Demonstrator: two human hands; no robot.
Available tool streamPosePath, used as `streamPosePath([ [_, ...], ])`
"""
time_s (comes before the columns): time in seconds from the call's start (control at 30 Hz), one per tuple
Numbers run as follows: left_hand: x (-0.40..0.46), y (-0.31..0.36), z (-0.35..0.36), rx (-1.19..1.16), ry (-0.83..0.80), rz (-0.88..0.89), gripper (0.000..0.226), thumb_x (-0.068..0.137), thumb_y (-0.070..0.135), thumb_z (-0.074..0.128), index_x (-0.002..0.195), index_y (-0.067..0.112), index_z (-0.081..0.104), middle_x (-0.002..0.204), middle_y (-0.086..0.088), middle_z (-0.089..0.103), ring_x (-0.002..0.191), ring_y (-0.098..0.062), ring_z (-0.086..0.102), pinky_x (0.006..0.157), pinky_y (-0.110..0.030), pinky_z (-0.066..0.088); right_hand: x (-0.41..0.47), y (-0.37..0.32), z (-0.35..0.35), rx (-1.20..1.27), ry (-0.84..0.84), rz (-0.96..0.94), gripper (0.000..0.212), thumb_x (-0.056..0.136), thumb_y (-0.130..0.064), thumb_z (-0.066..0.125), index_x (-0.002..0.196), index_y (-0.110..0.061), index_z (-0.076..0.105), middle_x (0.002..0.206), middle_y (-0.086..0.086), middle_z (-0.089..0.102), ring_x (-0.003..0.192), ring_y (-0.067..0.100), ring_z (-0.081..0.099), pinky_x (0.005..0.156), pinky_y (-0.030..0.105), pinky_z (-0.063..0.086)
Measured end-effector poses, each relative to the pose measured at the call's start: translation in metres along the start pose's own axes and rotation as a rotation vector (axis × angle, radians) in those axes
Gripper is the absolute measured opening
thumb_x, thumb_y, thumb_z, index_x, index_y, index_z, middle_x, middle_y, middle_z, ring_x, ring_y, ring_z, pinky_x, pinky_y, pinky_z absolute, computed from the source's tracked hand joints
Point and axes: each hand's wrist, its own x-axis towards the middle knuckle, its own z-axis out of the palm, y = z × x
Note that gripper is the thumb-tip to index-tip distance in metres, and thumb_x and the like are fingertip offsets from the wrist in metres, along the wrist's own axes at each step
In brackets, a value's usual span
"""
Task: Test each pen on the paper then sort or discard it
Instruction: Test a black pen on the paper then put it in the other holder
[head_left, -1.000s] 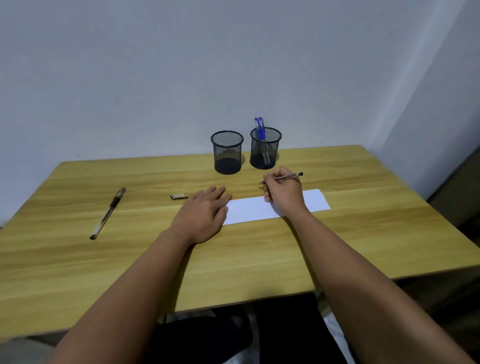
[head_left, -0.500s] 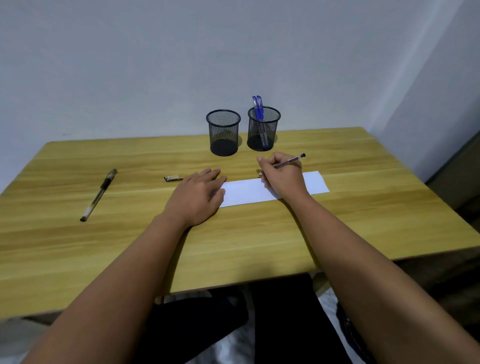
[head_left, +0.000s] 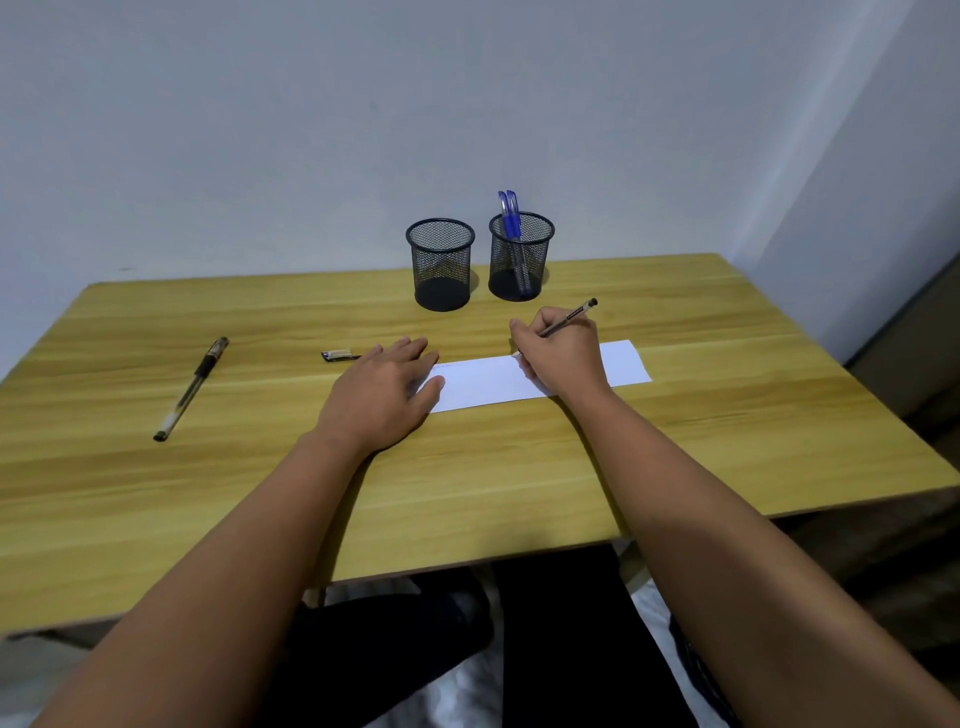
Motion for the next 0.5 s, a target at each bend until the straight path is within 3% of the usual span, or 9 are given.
streamPosePath([
  [0.1, -0.0002, -0.0003, -0.0001, -0.006, 0.005, -0.005, 0.047, 0.103, 0.041, 0.046, 0.145, 0.021, 0.054, 0.160, 0.000, 0.039, 0.151, -0.015, 0.027, 0.124, -0.038, 0.019, 0.0012, -0.0002, 0.0003, -0.015, 0.016, -0.005, 0.043, 0.093, -0.023, 0.077, 0.060, -0.018, 0.050, 0.054, 0.012, 0.059, 0.052, 0.029, 0.067, 0.051, 0.036, 0.054],
  [0.27, -0.0001, 0.0001, 0.0000, 0.001, 0.006, -0.001, 0.048, 0.103, 0.042, 0.046, 0.146, 0.021, 0.053, 0.160, 0.000, 0.038, 0.151, -0.015, 0.027, 0.124, -0.038, 0.019, 0.0001, 0.0013, 0.0004, -0.005, 0.012, -0.002, 0.035, 0.095, -0.021, 0.074, 0.067, -0.013, 0.055, 0.071, 0.032, 0.067, 0.052, 0.023, 0.067, 0.052, 0.033, 0.054],
  [0.5, 0.0000, -0.0011, 0.0002, -0.002, 0.008, 0.001, 0.048, 0.103, 0.041, 0.047, 0.145, 0.021, 0.054, 0.159, 0.000, 0.039, 0.151, -0.016, 0.028, 0.124, -0.039, 0.020, 0.0018, 0.0036, 0.0010, -0.060, -0.010, -0.023, 0.038, 0.095, -0.025, 0.077, 0.066, -0.010, 0.057, 0.061, 0.020, 0.068, 0.048, 0.022, 0.061, 0.050, 0.035, 0.052],
])
